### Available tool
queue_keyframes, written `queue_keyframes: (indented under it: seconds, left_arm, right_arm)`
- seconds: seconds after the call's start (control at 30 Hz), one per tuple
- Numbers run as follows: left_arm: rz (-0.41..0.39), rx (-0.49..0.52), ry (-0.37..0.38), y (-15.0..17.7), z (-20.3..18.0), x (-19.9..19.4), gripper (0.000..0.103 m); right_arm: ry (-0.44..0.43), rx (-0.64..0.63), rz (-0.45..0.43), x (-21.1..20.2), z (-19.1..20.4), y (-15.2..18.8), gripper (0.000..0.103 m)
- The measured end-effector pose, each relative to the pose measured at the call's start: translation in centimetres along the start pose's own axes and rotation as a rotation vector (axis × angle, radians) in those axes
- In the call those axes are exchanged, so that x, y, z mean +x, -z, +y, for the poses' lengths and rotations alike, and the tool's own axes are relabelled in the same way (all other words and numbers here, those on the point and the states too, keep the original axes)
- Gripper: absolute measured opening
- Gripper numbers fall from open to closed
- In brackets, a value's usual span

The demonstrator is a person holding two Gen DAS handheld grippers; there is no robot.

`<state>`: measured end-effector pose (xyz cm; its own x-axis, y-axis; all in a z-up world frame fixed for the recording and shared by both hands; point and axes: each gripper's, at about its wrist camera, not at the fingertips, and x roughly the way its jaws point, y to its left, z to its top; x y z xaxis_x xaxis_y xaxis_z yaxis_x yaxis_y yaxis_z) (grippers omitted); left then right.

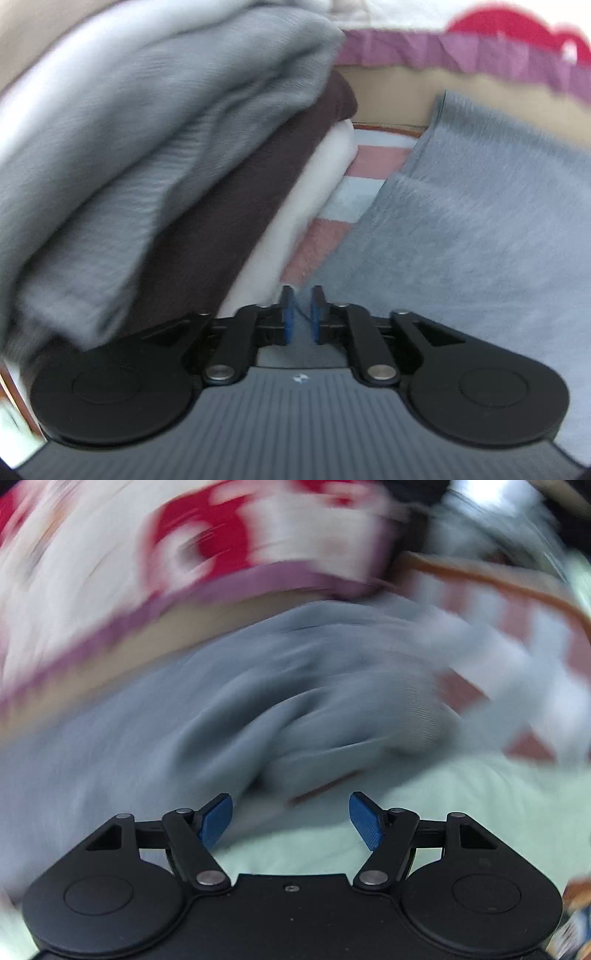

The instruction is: Fold clothes

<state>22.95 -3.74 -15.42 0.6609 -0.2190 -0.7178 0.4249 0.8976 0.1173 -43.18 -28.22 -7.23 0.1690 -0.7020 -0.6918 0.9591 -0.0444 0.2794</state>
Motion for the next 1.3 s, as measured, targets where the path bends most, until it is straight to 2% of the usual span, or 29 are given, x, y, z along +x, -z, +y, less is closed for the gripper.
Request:
queue_keyframes:
  seconds: [0.1,0.2,0.27,0.37,0.4,0.47,0.53,0.6,0.67,0.7,0.73,0.8,0.83,0.87,0.9,0.97,1.03,1.1,1.17,1.23,1.3]
  left_arm:
    - [0.051,-0.139,0.19,0.3,0.9,-2.4,0.041]
    - [0.134,-0.22,0.316,1.5,0.9,-3.2,0.041]
    - [0.193,-0.245,0.367,2.6,0.4,-3.1,0.041]
    - [0.233,-0.254,0.398,3.4,-0.3,-2.6,0.041]
    - [0.233,-0.249,0.395,3.5,-0.5,-2.4,0.041]
    - [0.205,-0.221,0.352,3.5,-0.8,-2.2,0.038]
    - [0.197,-0.182,0.315,3.6,-0.9,-1.5,0.038]
    - [0.188,-0.214,0.331,3.2,0.0,-0.7,0.035]
    - [0.196,-0.297,0.331,2.5,1.4,0.1,0.026]
    - [0.192,-0.313,0.323,2.3,1.8,0.4,0.021]
    - [0.184,-0.316,0.319,2.3,2.1,0.6,0.02]
    - [0.171,-0.321,0.31,2.3,2.3,0.8,0.018]
    - [0.171,-0.318,0.303,2.3,2.2,0.7,0.018]
    - [0.174,-0.318,0.302,2.3,2.1,0.5,0.018]
    - [0.181,-0.322,0.308,2.2,2.0,0.3,0.018]
    - [0.199,-0.343,0.338,2.2,2.0,0.0,0.024]
    - [0.245,-0.426,0.45,2.7,2.4,-0.1,0.033]
    - [0.307,-0.515,0.558,3.5,2.3,0.1,0.042]
    - [0.35,-0.575,0.625,4.1,1.9,0.4,0.042]
    - [0.344,-0.579,0.629,4.1,1.3,0.6,0.045]
    - [0.319,-0.584,0.607,3.8,1.0,0.7,0.046]
  right_arm:
    - [-0.055,0.251,-0.029,0.2,-4.3,-0.5,0.073]
    - [-0.092,0.37,-0.039,1.4,-6.0,-0.8,0.074]
    - [-0.094,0.386,-0.037,2.8,-6.0,-1.1,0.076]
    - [-0.048,0.342,-0.033,5.3,-4.9,-1.6,0.081]
    - [-0.044,0.274,-0.057,4.7,-4.1,-2.4,0.066]
    - [-0.038,0.138,-0.104,3.5,-2.4,-4.0,0.018]
    - [-0.032,0.002,-0.15,2.3,-0.7,-5.6,0.014]
    - [0.02,-0.08,-0.163,1.9,-0.8,-6.5,0.011]
    - [0.094,-0.129,-0.148,2.4,-1.6,-6.9,0.012]
    - [0.127,-0.14,-0.112,3.4,-1.8,-6.8,0.014]
    - [0.14,-0.149,-0.078,4.2,-1.7,-6.5,0.015]
    - [0.143,-0.112,-0.041,4.9,-1.9,-5.9,0.031]
    - [0.138,-0.052,-0.029,4.9,-2.3,-5.7,0.036]
    - [0.127,0.025,-0.018,4.8,-2.9,-5.4,0.05]
    - [0.102,0.132,-0.008,4.6,-3.9,-5.1,0.06]
    - [0.019,0.355,0.015,4.4,-6.1,-4.1,0.063]
    - [-0.088,0.521,0.02,4.6,-7.8,-3.0,0.064]
    - [-0.156,0.605,-0.01,4.8,-8.5,-2.8,0.066]
    - [-0.224,0.689,-0.041,4.9,-9.1,-2.5,0.067]
    - [-0.285,0.768,-0.068,5.2,-9.7,-2.3,0.072]
    - [-0.271,0.793,-0.062,5.9,-9.9,-2.7,0.073]
